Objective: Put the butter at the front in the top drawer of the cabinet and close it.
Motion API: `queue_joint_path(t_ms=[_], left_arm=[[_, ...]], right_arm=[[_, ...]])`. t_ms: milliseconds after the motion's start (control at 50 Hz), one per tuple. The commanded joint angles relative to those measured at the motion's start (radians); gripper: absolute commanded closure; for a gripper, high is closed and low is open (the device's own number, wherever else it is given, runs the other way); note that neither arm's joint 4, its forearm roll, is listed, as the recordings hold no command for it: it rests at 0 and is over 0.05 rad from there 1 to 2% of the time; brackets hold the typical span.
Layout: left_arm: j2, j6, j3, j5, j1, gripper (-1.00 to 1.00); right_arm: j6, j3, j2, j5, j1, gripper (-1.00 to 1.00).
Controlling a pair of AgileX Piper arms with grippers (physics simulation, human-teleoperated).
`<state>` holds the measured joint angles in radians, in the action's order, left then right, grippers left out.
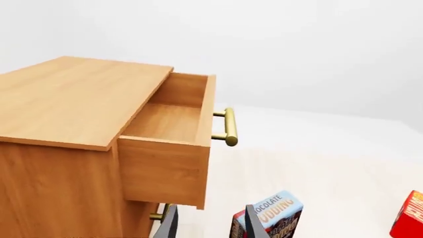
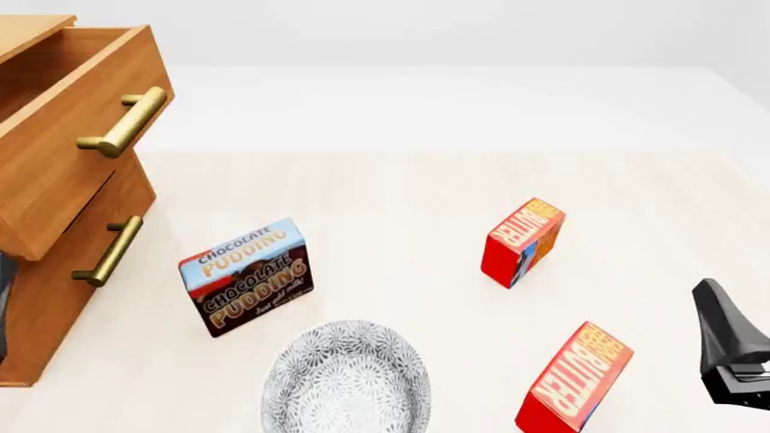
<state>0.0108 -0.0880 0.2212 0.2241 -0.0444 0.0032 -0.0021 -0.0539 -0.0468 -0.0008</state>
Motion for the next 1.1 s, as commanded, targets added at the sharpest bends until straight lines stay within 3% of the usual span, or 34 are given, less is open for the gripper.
queue_joint_path(t_ms=[20,160,620,640,680,700,860,1100], left_arm=[[-0.008,-0.046,0.205,0.248,-0.004,-1.00],[0.077,-0.036,0.309,0.342,-0.009,-1.00],[0.077,-0.036,0.310,0.342,-0.009,-1.00],[0.270,-0.021,0.516,0.496,-0.014,-1.00],[0.272,-0.021,0.519,0.498,-0.014,-1.00],[0.398,0.031,0.696,0.641,-0.005,-1.00],[0.491,0.077,0.832,0.716,0.013,-1.00],[0.603,0.078,0.908,0.773,0.050,-1.00]], right_arm=[[-0.001,0.000,0.017,0.015,0.000,-1.00],[-0.001,0.000,0.017,0.015,0.000,-1.00],[-0.001,0.000,0.017,0.015,0.000,-1.00],[-0.001,0.000,0.017,0.015,0.000,-1.00],[-0.001,0.000,0.017,0.015,0.000,-1.00],[-0.001,0.000,0.017,0.015,0.000,-1.00],[-0.001,0.000,0.017,0.015,0.000,-1.00],[-0.001,0.000,0.017,0.015,0.000,-1.00]])
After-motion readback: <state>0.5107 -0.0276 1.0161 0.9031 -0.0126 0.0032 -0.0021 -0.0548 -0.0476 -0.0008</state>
